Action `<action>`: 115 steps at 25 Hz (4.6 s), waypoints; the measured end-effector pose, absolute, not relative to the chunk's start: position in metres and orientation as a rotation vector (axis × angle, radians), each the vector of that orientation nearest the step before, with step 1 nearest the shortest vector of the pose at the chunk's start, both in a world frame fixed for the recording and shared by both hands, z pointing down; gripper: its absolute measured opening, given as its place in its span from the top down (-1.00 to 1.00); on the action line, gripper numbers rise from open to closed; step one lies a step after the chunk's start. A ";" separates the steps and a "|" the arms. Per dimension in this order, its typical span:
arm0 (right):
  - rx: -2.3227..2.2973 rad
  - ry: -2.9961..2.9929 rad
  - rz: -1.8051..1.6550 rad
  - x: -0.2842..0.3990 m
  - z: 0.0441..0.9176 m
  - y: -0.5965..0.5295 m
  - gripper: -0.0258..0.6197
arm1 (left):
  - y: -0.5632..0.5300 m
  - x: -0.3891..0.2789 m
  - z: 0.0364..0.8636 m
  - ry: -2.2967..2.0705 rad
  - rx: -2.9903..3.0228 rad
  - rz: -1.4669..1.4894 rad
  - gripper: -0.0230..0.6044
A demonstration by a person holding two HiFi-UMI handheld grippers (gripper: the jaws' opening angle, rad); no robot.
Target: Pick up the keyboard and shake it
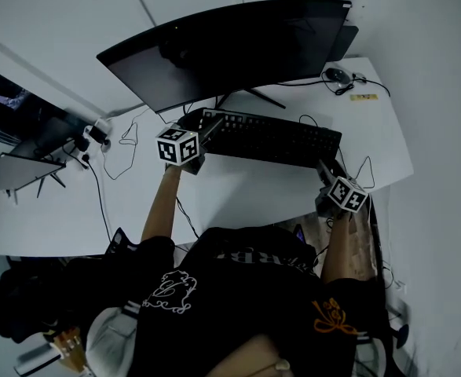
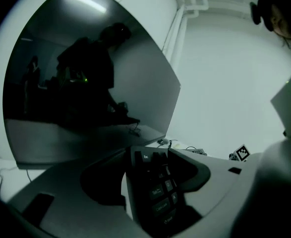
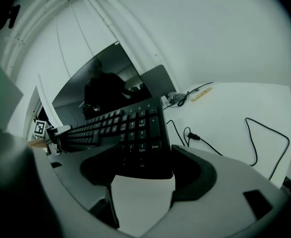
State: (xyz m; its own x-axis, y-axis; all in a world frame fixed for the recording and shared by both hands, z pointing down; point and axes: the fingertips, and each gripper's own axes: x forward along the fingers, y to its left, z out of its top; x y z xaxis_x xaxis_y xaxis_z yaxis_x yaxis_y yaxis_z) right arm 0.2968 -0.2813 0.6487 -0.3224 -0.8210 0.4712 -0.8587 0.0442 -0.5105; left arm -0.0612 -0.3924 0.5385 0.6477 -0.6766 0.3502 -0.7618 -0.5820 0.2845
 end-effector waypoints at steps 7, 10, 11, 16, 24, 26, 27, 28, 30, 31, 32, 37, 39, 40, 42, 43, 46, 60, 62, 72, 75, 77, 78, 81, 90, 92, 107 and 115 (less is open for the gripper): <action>1.879 -2.394 1.063 0.289 0.592 -0.294 -0.08 | -0.398 -0.053 0.439 -1.197 2.759 0.250 0.06; 1.892 -2.452 1.018 0.288 0.576 -0.296 -0.08 | -0.390 -0.050 0.408 -1.223 2.854 0.209 0.06; 1.901 -2.465 1.001 0.288 0.570 -0.296 -0.08 | -0.386 -0.049 0.400 -1.234 2.885 0.197 0.06; 1.910 -2.523 0.956 0.288 0.559 -0.294 -0.08 | -0.362 -0.043 0.370 -1.265 3.050 0.167 0.06; 1.815 -2.550 0.967 0.273 0.579 -0.281 -0.08 | -0.330 -0.038 0.358 -1.294 3.183 0.248 0.06; 1.811 -2.558 0.952 0.272 0.580 -0.278 -0.08 | -0.324 -0.038 0.355 -1.297 3.196 0.210 0.06; 1.812 -2.563 0.938 0.272 0.579 -0.277 -0.08 | -0.320 -0.037 0.350 -1.295 3.214 0.153 0.06; 1.815 -2.569 0.921 0.272 0.577 -0.277 -0.08 | -0.317 -0.035 0.344 -1.295 3.230 0.104 0.06; 1.821 -2.589 0.878 0.273 0.571 -0.277 -0.08 | -0.310 -0.035 0.337 -1.308 3.251 0.061 0.06; 1.825 -2.601 0.852 0.273 0.567 -0.278 -0.08 | -0.307 -0.035 0.334 -1.317 3.257 0.054 0.06; 1.829 -2.613 0.827 0.274 0.563 -0.279 -0.08 | -0.305 -0.035 0.331 -1.325 3.261 0.052 0.06; 1.816 -2.601 0.783 0.275 0.556 -0.284 -0.07 | -0.311 -0.043 0.338 -1.348 3.202 0.079 0.06; 1.787 -2.569 0.805 0.274 0.560 -0.286 -0.07 | -0.322 -0.050 0.351 -1.347 3.125 0.107 0.06; 1.771 -2.552 0.815 0.274 0.562 -0.287 -0.07 | -0.328 -0.053 0.360 -1.342 3.087 0.122 0.06; 1.741 -2.517 0.828 0.274 0.567 -0.288 -0.06 | -0.339 -0.059 0.377 -1.322 3.015 0.141 0.06; 1.729 -2.498 0.833 0.274 0.569 -0.289 -0.06 | -0.343 -0.061 0.385 -1.310 2.981 0.144 0.07; 1.691 -2.439 0.860 0.277 0.581 -0.292 -0.05 | -0.356 -0.066 0.413 -1.274 2.866 0.141 0.07; 1.472 -2.137 0.990 0.292 0.667 -0.295 -0.04 | -0.362 -0.078 0.591 -1.198 2.348 0.218 0.07; 1.455 -2.096 1.009 0.292 0.678 -0.295 -0.04 | -0.362 -0.079 0.611 -1.192 2.302 0.239 0.07; 1.417 -1.985 1.059 0.283 0.709 -0.318 -0.04 | -0.384 -0.087 0.669 -1.173 2.153 0.311 0.06; 1.427 -1.976 1.062 0.283 0.711 -0.324 -0.05 | -0.392 -0.088 0.682 -1.172 2.111 0.315 0.06; 1.438 -1.972 1.071 0.282 0.715 -0.327 -0.05 | -0.396 -0.089 0.688 -1.178 2.089 0.322 0.05; 1.446 -1.970 1.075 0.282 0.716 -0.328 -0.06 | -0.397 -0.089 0.692 -1.182 2.077 0.329 0.05; 1.476 -1.956 1.073 0.284 0.721 -0.329 -0.06 | -0.398 -0.090 0.706 -1.201 2.033 0.365 0.05; 1.663 -1.964 1.074 0.288 0.703 -0.326 -0.02 | -0.394 -0.097 0.693 -1.249 2.105 0.433 0.04; 1.713 -2.007 1.063 0.286 0.685 -0.326 0.01 | -0.392 -0.098 0.677 -1.252 2.145 0.400 0.04; 1.574 -2.478 0.842 0.171 0.555 -0.282 0.44 | -0.294 -0.051 0.546 -1.125 2.499 0.234 0.21; 1.510 -2.563 0.817 0.111 0.528 -0.231 0.59 | -0.221 -0.054 0.531 -1.065 2.528 0.249 0.39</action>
State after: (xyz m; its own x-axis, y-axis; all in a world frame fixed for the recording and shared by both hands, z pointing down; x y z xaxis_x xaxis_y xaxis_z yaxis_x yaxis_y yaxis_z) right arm 0.1112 -0.2312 0.5285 -0.5199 -0.7976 0.3059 -0.8275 0.3813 -0.4122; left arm -0.0543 -0.2206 0.5312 0.6965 -0.6492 0.3057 -0.7174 -0.6381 0.2795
